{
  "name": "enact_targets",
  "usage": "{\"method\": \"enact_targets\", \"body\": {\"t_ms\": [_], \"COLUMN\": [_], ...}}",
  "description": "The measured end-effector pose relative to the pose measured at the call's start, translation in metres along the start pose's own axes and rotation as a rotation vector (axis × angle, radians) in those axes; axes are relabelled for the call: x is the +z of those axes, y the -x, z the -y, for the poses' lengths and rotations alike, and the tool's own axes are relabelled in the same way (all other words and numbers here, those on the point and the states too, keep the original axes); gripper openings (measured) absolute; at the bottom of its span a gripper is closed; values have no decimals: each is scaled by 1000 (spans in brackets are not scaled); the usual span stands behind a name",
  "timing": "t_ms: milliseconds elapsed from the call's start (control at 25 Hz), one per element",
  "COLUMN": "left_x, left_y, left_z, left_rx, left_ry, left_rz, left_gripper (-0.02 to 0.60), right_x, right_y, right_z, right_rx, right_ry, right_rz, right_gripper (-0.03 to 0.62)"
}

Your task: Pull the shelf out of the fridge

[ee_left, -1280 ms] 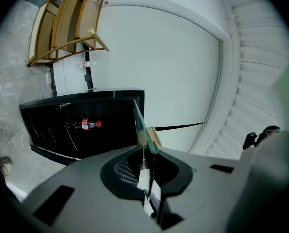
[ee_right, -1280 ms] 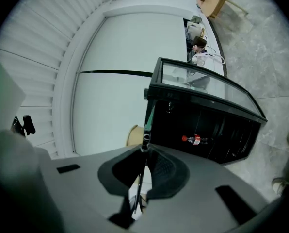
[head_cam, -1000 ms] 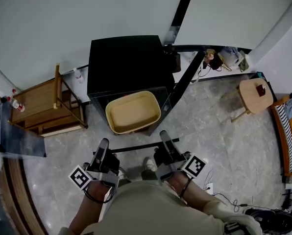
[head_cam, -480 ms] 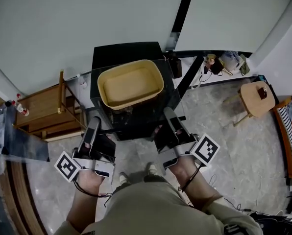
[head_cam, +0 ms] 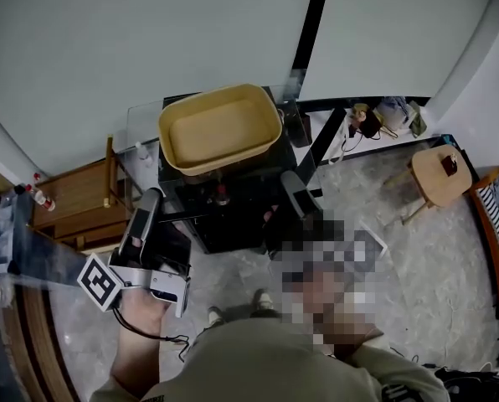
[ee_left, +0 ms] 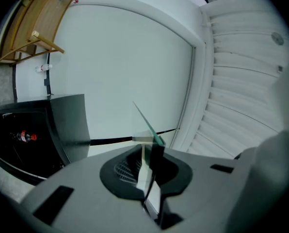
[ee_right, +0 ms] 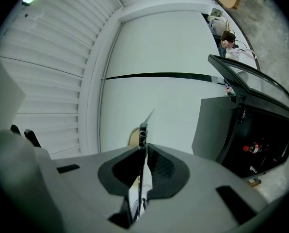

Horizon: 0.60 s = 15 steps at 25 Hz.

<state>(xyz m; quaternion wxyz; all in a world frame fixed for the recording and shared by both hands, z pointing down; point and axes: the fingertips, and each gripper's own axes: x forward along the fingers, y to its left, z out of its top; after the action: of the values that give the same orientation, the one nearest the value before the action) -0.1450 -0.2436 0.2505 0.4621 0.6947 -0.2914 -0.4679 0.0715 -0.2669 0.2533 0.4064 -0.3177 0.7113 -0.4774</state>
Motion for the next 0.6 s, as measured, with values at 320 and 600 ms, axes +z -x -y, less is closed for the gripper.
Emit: {"method": "enact_targets", "body": {"t_ms": [320,600], "left_x": [2,-4], "left_y": [17,25], "left_z": [-29,-60], "left_rx": [49,97], "left_ry": [14,26], "left_rz": [-13,-10], "left_gripper": [18,19], "right_x": [-15,-18], "right_y": [8,13], "right_z": [31,65], "right_rx": [-65,-128], "right_ry": [-26,-24], "right_rz": [-7,-37], "right_gripper": [12,12]}}
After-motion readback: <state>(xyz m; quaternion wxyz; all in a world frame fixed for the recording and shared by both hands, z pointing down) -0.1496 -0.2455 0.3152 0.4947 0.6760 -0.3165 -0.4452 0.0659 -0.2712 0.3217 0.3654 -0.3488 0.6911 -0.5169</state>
